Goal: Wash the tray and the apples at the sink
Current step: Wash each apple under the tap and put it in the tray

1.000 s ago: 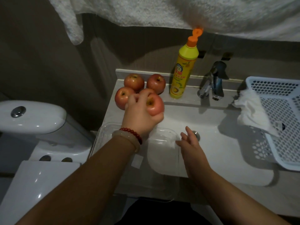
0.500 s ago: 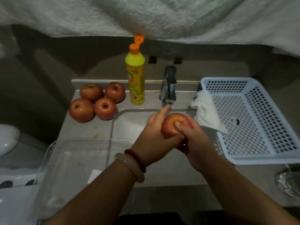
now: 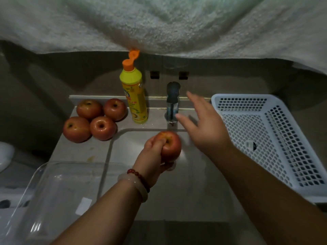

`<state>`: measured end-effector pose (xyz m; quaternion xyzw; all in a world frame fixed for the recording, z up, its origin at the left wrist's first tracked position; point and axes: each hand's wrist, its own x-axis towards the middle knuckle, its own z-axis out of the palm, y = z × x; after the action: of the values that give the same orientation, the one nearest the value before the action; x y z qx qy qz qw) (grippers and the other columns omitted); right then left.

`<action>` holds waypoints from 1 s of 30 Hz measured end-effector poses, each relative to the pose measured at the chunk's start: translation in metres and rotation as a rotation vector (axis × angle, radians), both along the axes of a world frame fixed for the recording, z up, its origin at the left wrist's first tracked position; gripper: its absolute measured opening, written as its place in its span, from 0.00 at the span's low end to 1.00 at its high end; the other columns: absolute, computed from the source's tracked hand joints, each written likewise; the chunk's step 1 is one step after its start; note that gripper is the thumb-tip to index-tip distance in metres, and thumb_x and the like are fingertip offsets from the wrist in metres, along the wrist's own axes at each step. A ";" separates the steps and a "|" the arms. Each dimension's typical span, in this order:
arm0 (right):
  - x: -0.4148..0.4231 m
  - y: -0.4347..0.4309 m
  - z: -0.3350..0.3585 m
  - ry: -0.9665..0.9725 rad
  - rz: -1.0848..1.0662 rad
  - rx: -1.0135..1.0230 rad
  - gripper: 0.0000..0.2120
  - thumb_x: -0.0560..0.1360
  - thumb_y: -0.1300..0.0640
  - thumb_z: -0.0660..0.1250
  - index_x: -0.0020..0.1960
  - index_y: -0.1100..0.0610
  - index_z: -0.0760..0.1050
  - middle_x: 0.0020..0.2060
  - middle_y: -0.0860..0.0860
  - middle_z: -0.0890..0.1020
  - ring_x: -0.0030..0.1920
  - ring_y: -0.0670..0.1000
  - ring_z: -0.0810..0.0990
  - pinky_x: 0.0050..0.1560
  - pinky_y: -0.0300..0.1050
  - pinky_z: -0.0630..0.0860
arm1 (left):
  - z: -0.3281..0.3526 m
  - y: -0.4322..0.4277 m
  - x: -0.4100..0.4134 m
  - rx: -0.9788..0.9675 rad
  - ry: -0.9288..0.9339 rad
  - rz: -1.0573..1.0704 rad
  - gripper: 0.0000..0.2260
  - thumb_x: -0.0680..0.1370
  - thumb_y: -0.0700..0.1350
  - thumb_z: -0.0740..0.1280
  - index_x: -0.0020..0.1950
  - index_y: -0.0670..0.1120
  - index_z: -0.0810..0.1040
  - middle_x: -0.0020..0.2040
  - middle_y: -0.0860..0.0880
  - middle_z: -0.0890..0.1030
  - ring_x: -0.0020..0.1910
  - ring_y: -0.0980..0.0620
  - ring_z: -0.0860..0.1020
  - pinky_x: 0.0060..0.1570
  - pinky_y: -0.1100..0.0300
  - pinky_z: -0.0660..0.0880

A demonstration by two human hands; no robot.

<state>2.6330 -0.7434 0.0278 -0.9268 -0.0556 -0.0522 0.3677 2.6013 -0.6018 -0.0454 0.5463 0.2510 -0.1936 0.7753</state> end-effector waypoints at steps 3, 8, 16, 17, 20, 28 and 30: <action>0.043 0.002 0.002 -0.042 0.200 -0.295 0.32 0.78 0.47 0.65 0.78 0.45 0.55 0.78 0.50 0.55 0.77 0.52 0.53 0.73 0.46 0.54 | -0.009 -0.008 0.014 0.044 0.038 0.070 0.18 0.79 0.51 0.64 0.68 0.54 0.67 0.61 0.44 0.73 0.56 0.43 0.76 0.51 0.47 0.78; 0.075 0.016 -0.006 -0.019 0.296 -0.499 0.24 0.82 0.54 0.59 0.77 0.49 0.59 0.78 0.51 0.57 0.77 0.53 0.53 0.74 0.47 0.54 | -0.015 -0.018 0.030 0.047 0.071 0.104 0.18 0.77 0.51 0.66 0.66 0.53 0.69 0.61 0.45 0.73 0.53 0.47 0.76 0.46 0.52 0.77; 0.082 0.014 -0.004 -0.030 0.315 -0.460 0.20 0.83 0.55 0.55 0.75 0.52 0.64 0.77 0.52 0.61 0.77 0.53 0.57 0.72 0.49 0.59 | -0.025 -0.022 0.041 0.025 0.111 0.120 0.13 0.75 0.54 0.68 0.58 0.54 0.75 0.57 0.48 0.76 0.53 0.47 0.76 0.50 0.50 0.78; 0.083 0.014 -0.003 -0.023 0.313 -0.456 0.20 0.83 0.55 0.55 0.75 0.52 0.65 0.76 0.52 0.61 0.77 0.53 0.57 0.72 0.49 0.59 | -0.025 -0.022 0.043 -0.009 0.131 0.132 0.09 0.75 0.53 0.68 0.53 0.54 0.76 0.54 0.48 0.77 0.52 0.47 0.77 0.50 0.50 0.78; 0.085 0.014 -0.002 -0.019 0.310 -0.431 0.19 0.83 0.56 0.55 0.74 0.53 0.66 0.76 0.53 0.62 0.76 0.53 0.58 0.71 0.49 0.60 | -0.025 -0.025 0.045 -0.112 0.185 0.165 0.04 0.77 0.51 0.66 0.48 0.52 0.74 0.49 0.46 0.77 0.49 0.44 0.78 0.48 0.50 0.78; 0.090 0.013 0.000 -0.025 0.309 -0.426 0.19 0.83 0.57 0.55 0.73 0.53 0.67 0.75 0.53 0.65 0.76 0.53 0.59 0.70 0.50 0.62 | -0.033 -0.033 0.052 -0.234 0.292 0.229 0.15 0.74 0.55 0.68 0.57 0.50 0.74 0.57 0.42 0.78 0.54 0.41 0.77 0.46 0.48 0.77; 0.091 0.012 -0.002 -0.033 0.312 -0.424 0.19 0.83 0.57 0.55 0.73 0.53 0.67 0.75 0.53 0.65 0.76 0.53 0.59 0.70 0.50 0.62 | -0.036 -0.035 0.054 -0.247 0.303 0.253 0.17 0.74 0.55 0.69 0.60 0.50 0.74 0.58 0.43 0.78 0.54 0.41 0.77 0.45 0.48 0.77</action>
<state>2.7238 -0.7310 0.0260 -0.9624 -0.2135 0.0026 0.1681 2.6556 -0.6371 -0.0811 0.3760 0.4053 -0.2041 0.8079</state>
